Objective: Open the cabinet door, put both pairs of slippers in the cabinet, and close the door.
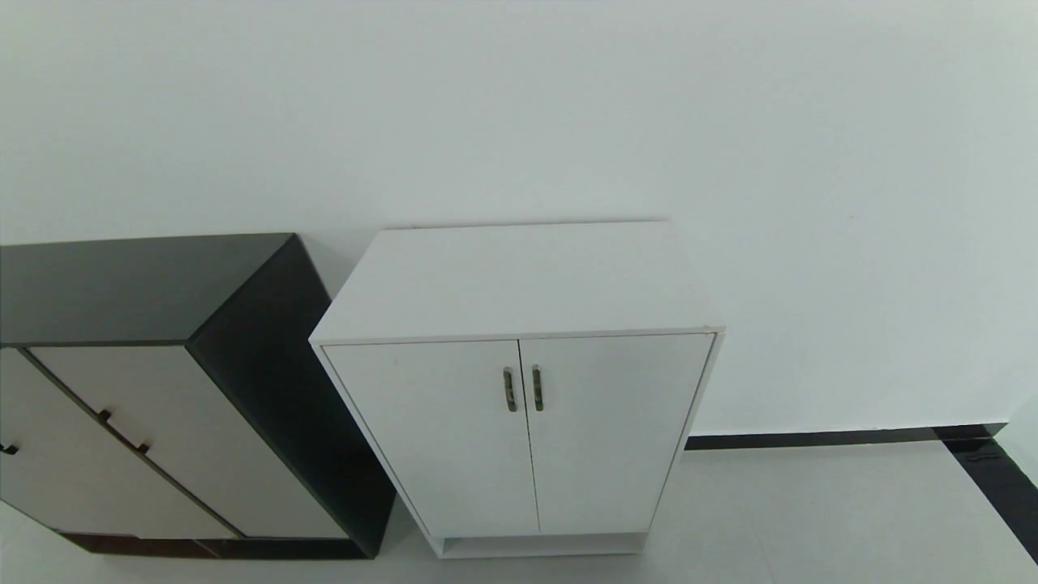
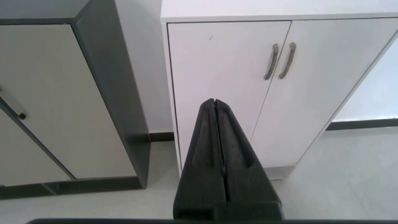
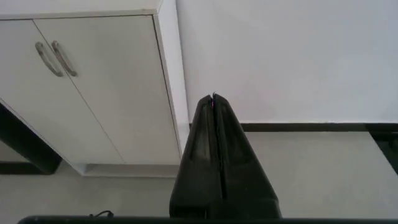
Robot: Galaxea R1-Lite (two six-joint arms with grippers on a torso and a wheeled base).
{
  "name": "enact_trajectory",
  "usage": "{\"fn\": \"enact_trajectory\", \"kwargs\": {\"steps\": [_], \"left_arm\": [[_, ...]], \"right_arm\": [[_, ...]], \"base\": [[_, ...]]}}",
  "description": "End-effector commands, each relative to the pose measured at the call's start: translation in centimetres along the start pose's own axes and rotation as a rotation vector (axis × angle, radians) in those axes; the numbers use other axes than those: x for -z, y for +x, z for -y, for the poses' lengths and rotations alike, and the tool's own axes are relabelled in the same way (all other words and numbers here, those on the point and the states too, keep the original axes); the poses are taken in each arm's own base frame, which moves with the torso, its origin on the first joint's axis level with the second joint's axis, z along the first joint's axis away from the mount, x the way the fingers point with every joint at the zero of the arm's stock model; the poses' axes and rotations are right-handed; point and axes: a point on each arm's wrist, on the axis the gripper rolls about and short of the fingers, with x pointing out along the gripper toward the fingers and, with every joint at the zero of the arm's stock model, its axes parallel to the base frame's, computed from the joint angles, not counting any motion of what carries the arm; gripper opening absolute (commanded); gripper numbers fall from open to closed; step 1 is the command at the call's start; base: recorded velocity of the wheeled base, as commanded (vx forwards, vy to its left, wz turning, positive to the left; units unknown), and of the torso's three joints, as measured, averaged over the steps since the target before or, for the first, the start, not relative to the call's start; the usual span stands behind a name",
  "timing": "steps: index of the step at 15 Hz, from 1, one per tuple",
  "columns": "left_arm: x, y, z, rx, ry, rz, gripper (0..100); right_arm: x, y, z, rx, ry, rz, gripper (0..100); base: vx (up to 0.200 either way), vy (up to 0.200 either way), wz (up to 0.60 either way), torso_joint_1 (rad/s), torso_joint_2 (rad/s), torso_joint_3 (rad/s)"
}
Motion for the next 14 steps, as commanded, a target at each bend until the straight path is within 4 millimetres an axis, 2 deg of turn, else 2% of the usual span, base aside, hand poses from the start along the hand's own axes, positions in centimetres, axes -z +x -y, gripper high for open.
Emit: {"fn": "enact_trajectory", "kwargs": {"steps": [1,3,5,9,12,14], "left_arm": [[0.00,0.00,0.00,-0.001,0.000,0.000,0],[0.00,0.00,0.00,0.001,0.000,0.000,0],[0.00,0.00,0.00,-0.001,-0.003,0.000,0],[0.00,0.00,0.00,-0.001,-0.005,0.000,0],[0.00,0.00,0.00,-0.001,-0.003,0.000,0],[0.00,0.00,0.00,0.001,-0.003,0.000,0]], "right_arm": [[-0.07,0.03,0.02,-0.011,-0.021,-0.001,0],[-0.17,0.02,-0.01,-0.026,-0.182,0.009,0],[0.06,0.00,-0.09,-0.099,-0.210,-0.035,0],[-0.06,-0.06,-0.05,-0.112,-0.030,-0.043,0],[-0.06,0.06,0.50,0.145,0.043,-0.006,0],[0.05,0.05,0.55,0.172,0.111,-0.010,0]], "base": [[0.000,0.000,0.00,0.000,0.00,0.000],[0.000,0.000,0.00,0.000,0.00,0.000],[0.000,0.000,0.00,0.000,0.00,0.000],[0.000,0.000,0.00,0.000,0.00,0.000],[0.000,0.000,0.00,0.000,0.00,0.000],[0.000,0.000,0.00,0.000,0.00,0.000]]}}
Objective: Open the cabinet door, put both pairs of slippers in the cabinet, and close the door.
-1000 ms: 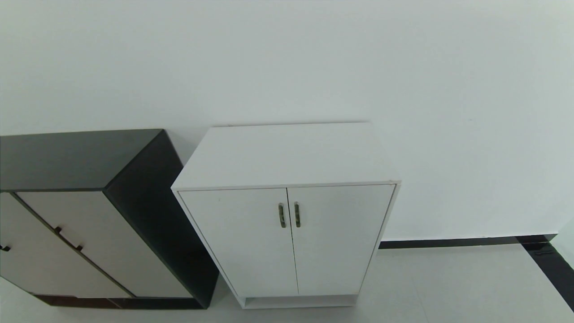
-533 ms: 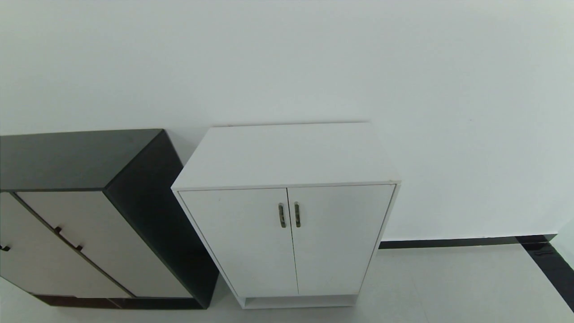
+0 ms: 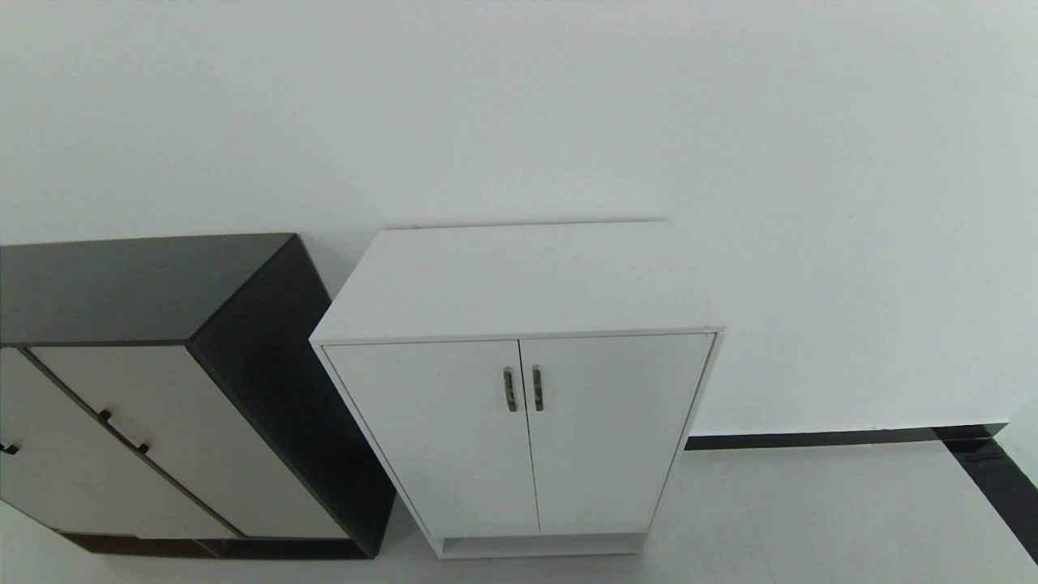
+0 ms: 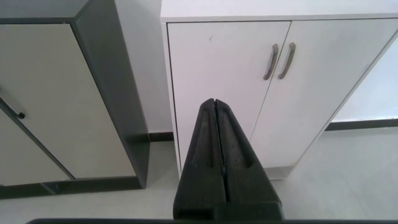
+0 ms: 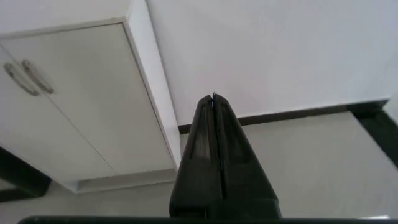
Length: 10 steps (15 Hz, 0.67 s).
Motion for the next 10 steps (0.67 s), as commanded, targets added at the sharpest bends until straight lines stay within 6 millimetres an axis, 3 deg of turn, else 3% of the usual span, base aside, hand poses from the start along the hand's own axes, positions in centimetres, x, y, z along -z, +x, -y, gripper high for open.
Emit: {"fn": "enact_trajectory", "kwargs": {"steps": [1,4,10], "left_arm": [[0.00,0.00,0.00,0.000,0.001,0.000,0],[0.00,0.00,0.01,0.003,0.002,0.000,0],[0.02,0.00,0.01,0.003,0.002,-0.002,0]], "right_arm": [[0.17,0.11,-0.04,-0.013,0.021,-0.017,0],[0.14,0.17,-0.03,-0.165,0.102,-0.043,0],[0.02,0.10,0.20,0.000,-0.079,-0.027,0]], "base": [[0.000,0.000,0.00,0.000,0.00,0.000],[0.000,0.000,0.00,0.000,0.00,0.000],[0.000,0.000,0.00,0.000,0.00,0.000]]}}
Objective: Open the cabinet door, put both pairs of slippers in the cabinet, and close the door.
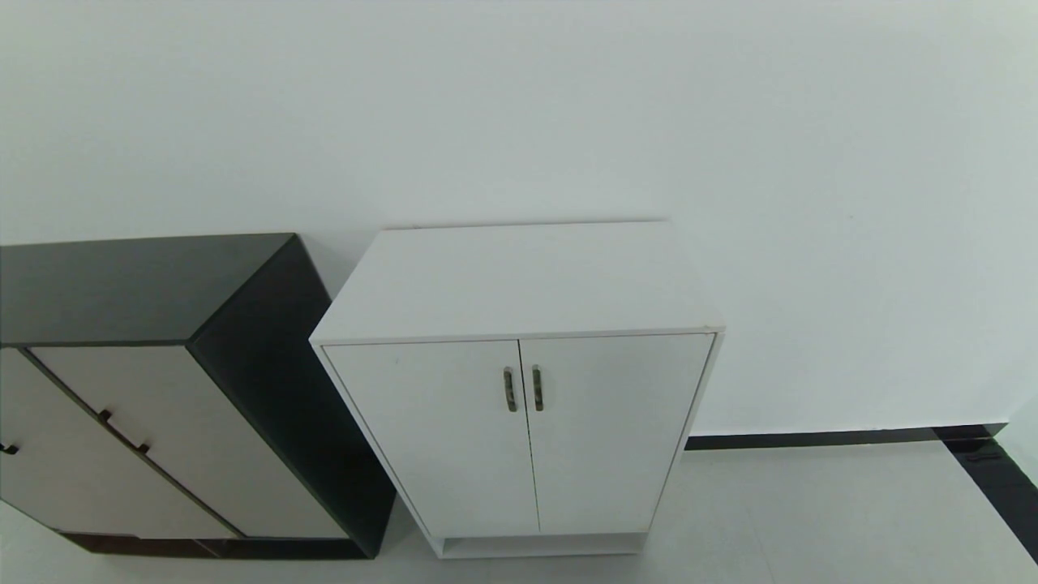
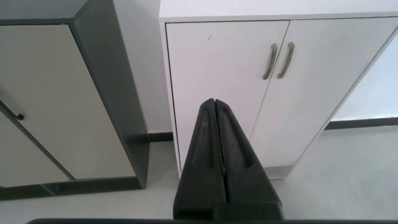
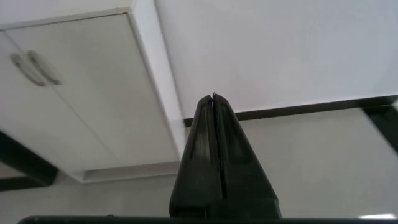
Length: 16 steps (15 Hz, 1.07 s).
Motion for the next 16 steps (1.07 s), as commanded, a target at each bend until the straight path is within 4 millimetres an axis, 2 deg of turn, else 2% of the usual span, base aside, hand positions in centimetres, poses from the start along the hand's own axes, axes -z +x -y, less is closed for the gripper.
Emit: {"fn": "enact_trajectory", "kwargs": {"steps": [1,4,7,9,10,12,16], "left_arm": [[0.01,0.00,0.00,0.000,-0.001,-0.001,0],[0.01,0.00,0.00,0.000,-0.001,-0.001,0],[0.00,0.00,0.00,0.000,-0.001,0.001,0],[0.01,0.00,0.00,0.000,-0.001,-0.001,0],[0.01,0.00,0.00,0.000,-0.001,-0.001,0],[0.00,0.00,0.00,0.002,-0.001,0.001,0],[0.00,0.00,0.00,0.000,-0.002,0.001,0]], "right_arm": [[-0.15,0.03,-0.12,0.078,-0.025,-0.010,0],[-0.18,-0.14,-0.17,0.111,-0.030,0.030,0],[-0.13,-0.07,-0.36,0.032,-0.081,0.024,0],[-0.20,-0.18,-0.33,0.193,-0.100,0.026,0],[-0.13,-0.41,-0.37,0.175,-0.089,0.056,0],[0.20,-0.75,-0.56,-0.001,-0.038,0.112,0],[0.19,-0.76,-0.60,-0.019,-0.031,0.114,0]], "base": [[0.000,0.000,0.00,0.000,0.00,0.000],[0.000,0.000,0.00,0.000,0.00,0.000],[0.000,0.000,0.00,0.000,0.00,0.000],[0.000,0.000,0.00,0.000,0.00,0.000],[0.000,0.000,0.00,0.000,0.00,0.000],[0.000,0.000,0.00,0.000,0.00,0.000],[0.000,0.000,0.00,0.000,0.00,0.000]]}}
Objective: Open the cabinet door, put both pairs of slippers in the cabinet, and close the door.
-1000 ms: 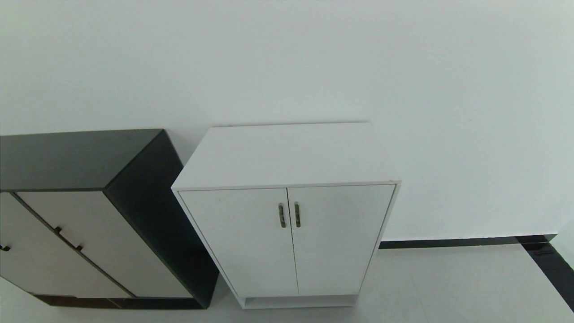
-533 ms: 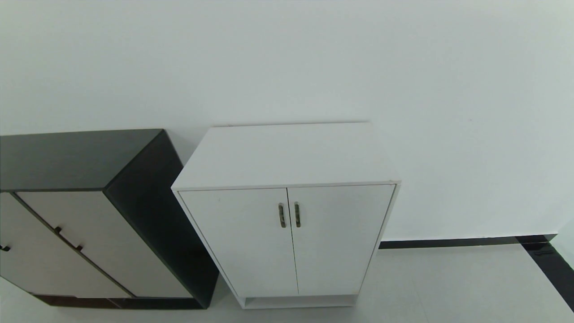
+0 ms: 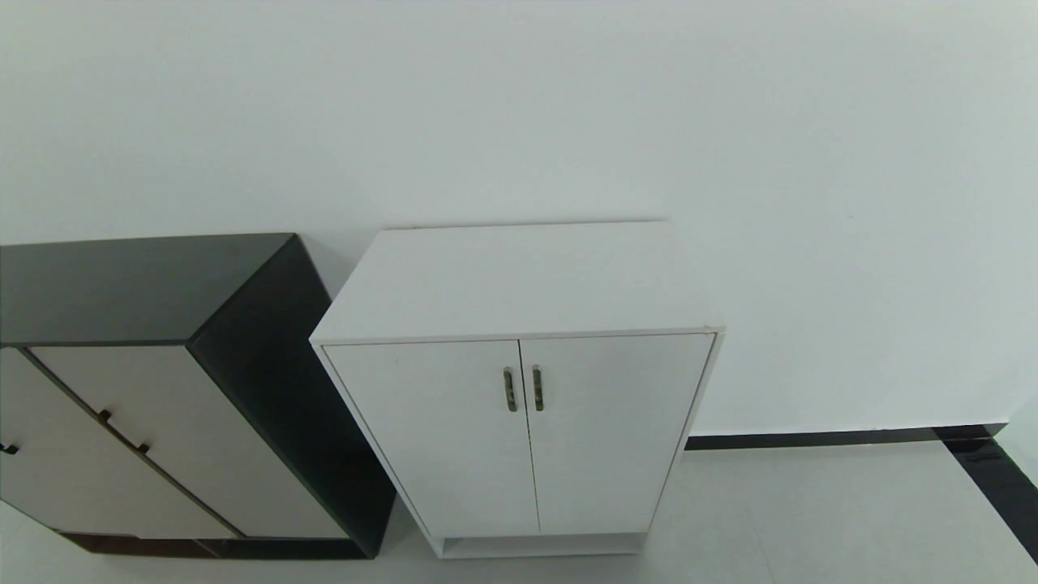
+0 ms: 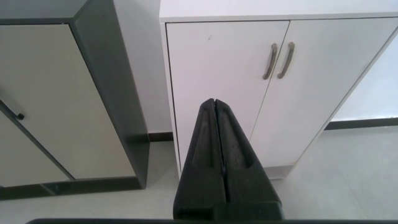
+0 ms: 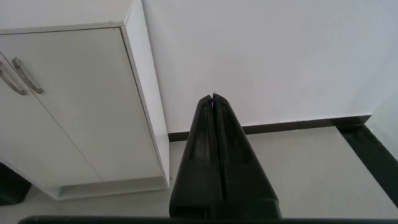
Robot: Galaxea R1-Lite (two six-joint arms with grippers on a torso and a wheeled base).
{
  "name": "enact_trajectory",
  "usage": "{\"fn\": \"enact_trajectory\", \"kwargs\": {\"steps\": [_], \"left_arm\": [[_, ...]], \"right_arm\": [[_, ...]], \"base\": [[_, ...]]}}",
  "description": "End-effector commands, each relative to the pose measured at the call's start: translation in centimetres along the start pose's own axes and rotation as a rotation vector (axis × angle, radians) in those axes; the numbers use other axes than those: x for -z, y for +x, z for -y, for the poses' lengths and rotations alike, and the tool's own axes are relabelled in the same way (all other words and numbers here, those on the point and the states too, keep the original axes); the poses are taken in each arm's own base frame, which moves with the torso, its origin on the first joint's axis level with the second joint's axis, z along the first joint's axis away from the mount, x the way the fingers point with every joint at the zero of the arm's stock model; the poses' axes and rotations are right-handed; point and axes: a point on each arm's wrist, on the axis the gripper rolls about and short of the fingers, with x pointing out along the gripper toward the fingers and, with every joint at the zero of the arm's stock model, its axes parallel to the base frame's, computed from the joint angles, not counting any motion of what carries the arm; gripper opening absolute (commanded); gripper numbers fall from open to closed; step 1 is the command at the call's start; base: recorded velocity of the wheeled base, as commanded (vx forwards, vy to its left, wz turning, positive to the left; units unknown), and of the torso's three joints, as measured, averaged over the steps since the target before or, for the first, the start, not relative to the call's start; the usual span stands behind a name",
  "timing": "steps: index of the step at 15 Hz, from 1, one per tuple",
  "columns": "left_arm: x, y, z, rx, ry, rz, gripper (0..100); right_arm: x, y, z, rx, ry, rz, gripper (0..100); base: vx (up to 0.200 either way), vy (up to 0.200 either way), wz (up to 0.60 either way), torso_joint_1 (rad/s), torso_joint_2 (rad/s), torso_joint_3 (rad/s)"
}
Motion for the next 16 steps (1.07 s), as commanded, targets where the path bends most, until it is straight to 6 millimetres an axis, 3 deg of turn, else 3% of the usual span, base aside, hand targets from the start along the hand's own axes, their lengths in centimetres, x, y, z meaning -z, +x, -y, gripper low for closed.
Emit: {"fn": "enact_trajectory", "kwargs": {"steps": [1,3,16], "left_arm": [[0.00,0.00,0.00,0.000,-0.001,0.000,0],[0.00,0.00,0.00,0.000,0.001,0.000,0],[0.00,0.00,0.00,0.000,0.001,0.000,0]], "right_arm": [[0.04,-0.08,0.01,-0.003,0.017,0.009,0],[0.58,-0.11,-0.04,-0.018,0.062,-0.050,0],[0.46,-0.08,-0.05,-0.022,0.060,-0.033,0]], "base": [[0.000,0.000,0.00,0.000,0.00,0.000],[0.000,0.000,0.00,0.000,0.00,0.000],[0.000,0.000,0.00,0.000,0.00,0.000]]}}
